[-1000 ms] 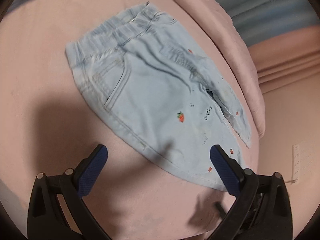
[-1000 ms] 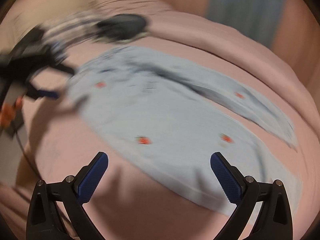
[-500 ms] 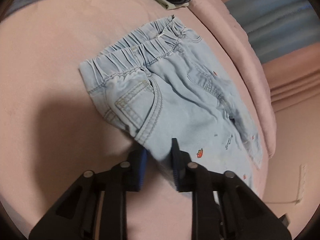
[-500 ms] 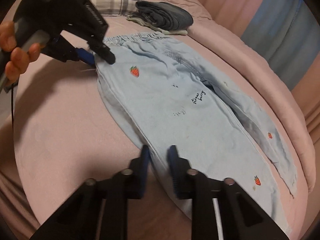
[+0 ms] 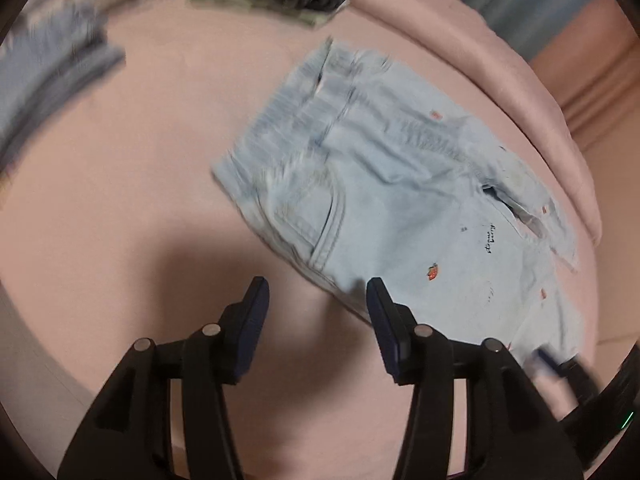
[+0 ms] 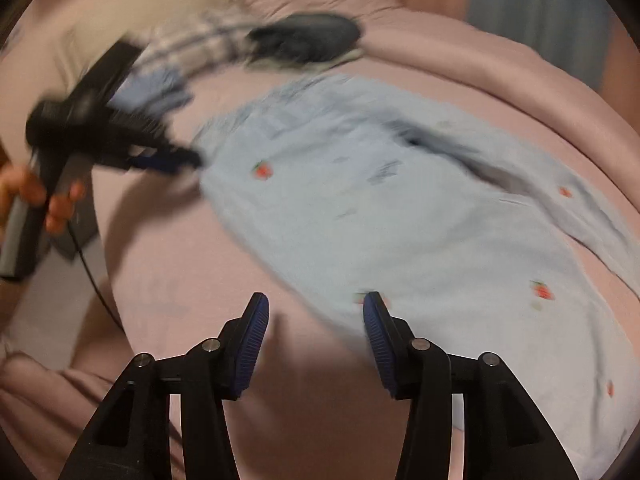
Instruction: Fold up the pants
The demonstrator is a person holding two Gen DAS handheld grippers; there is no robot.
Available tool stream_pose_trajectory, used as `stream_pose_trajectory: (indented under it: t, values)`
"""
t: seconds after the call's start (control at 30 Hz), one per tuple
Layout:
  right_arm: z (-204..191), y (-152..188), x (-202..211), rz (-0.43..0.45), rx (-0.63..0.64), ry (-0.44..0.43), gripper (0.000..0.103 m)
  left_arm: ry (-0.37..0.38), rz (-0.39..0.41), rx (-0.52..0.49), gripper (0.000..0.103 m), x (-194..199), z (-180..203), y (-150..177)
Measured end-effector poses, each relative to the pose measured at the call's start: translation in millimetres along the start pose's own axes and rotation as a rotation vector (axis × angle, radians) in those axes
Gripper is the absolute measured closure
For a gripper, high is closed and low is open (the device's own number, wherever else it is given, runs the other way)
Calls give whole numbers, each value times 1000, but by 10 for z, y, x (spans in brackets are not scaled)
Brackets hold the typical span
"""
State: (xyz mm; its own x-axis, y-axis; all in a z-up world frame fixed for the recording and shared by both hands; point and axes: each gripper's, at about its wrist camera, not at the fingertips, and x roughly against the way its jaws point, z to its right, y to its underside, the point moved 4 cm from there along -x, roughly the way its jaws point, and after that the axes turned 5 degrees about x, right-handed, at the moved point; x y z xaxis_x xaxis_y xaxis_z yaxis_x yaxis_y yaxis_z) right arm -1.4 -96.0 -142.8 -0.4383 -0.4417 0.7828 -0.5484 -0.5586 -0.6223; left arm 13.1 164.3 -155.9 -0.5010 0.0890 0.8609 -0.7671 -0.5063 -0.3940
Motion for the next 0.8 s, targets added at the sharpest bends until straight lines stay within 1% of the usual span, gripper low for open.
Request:
stream_pose_trajectory:
  t: [0.03,0.07,0.1,0.13,0.17,0.2,0.23,0.27,0.3,0.33,0.37,0.4,0.43,0.47,0.5,0.57,0.63,0.67,0.7,0.73,0.8]
  values:
    - [134,0,74,14,-33,25,54,-10,33,-37,51,69,56,-27]
    - [277,9,133,19,-61,63,53,-2,64,-78,49,121,147,-61]
    - [455,30,166,10,-89,126,53,22,82,-112,45,133,242,-74]
    - [602,45,166,-6,-113,185,54,56,88,-147,40,109,379,-84]
    - [765,78,162,-30,-146,247,54,79,89,-180,39,57,499,-84]
    - [932,128,152,-52,-181,299,54,87,88,-206,39,-22,588,-105]
    - [1030,176,148,-60,-203,324,54,87,85,-239,39,-119,685,-93]
    - [1139,255,148,-73,-229,343,54,65,82,-277,39,-258,766,-80]
    - [1249,350,109,-106,-261,364,54,29,65,-309,39,-402,801,-49]
    - [1327,476,71,-149,-286,390,54,-2,25,-336,39,-563,820,9]
    - [1387,617,42,-193,-307,404,51,-42,-56,-367,39,-776,758,121]
    - [1423,782,80,-188,-326,381,50,-33,-22,-410,39,-772,743,179]
    - [1415,872,168,-155,-336,357,46,-19,17,-470,33,-705,746,255]
    - [1413,983,256,-163,-348,337,43,-13,2,-510,32,-687,725,320]
    - [1412,1076,327,-181,-353,321,43,1,-5,-544,31,-656,687,375]
    - [1437,1224,479,-211,-355,294,41,50,-18,-560,31,-577,598,409]
    - [1545,1281,557,-268,-373,309,41,94,-53,-526,31,-516,541,299]
    - [1607,1252,579,-284,-380,321,41,97,-55,-514,30,-512,556,227]
    - [1650,1160,598,-274,-378,327,41,86,-35,-505,28,-505,572,93]
    - [1663,1009,605,-239,-360,321,41,80,-18,-501,27,-496,606,-49]
    - [1693,649,554,-159,-313,273,41,77,24,-491,27,-515,696,-321]
